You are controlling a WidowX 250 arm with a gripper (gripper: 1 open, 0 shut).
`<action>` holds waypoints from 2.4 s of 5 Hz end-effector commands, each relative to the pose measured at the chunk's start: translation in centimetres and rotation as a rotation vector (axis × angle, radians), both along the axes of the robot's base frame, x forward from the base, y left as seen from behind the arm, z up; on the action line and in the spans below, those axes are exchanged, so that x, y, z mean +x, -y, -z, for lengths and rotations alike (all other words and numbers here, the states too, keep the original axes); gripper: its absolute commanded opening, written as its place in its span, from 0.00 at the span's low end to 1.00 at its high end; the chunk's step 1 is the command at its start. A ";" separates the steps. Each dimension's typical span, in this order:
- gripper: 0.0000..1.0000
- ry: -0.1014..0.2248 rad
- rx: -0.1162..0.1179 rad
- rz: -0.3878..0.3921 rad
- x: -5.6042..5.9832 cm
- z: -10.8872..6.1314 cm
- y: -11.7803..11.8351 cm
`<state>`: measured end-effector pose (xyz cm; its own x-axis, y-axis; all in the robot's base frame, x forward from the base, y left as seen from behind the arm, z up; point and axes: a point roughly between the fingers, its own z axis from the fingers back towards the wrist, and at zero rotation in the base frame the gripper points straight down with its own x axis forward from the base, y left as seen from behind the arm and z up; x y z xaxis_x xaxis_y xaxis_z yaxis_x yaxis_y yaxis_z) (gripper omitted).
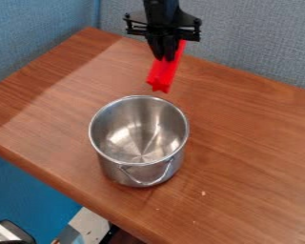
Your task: Move the red object from the metal pot to the table
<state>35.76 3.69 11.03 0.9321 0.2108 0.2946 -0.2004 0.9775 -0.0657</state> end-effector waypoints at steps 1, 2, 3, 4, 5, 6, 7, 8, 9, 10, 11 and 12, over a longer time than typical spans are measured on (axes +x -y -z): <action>0.00 0.068 0.017 -0.021 1.4 -1.4 -0.9; 0.00 0.071 0.030 -0.021 2.2 -0.7 -1.1; 0.00 0.081 0.040 -0.014 2.8 -0.3 -0.9; 0.00 0.092 0.052 -0.003 3.2 0.1 -0.6; 0.00 0.100 0.065 0.006 3.4 0.6 -0.2; 0.00 0.114 0.033 0.032 2.0 -1.2 0.8; 0.00 0.129 -0.008 0.058 0.7 -3.1 1.9; 0.00 0.145 -0.050 0.100 -1.2 -4.9 4.0; 0.00 0.155 -0.060 0.196 -3.6 -5.6 8.0; 0.00 0.126 -0.057 0.249 -5.7 -4.5 11.0; 0.00 0.100 -0.049 0.282 -7.5 -2.7 12.4; 0.00 0.059 -0.029 0.313 -8.3 0.1 13.2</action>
<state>27.15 -9.35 10.33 0.9436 -0.0702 0.3236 0.1067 0.9896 -0.0962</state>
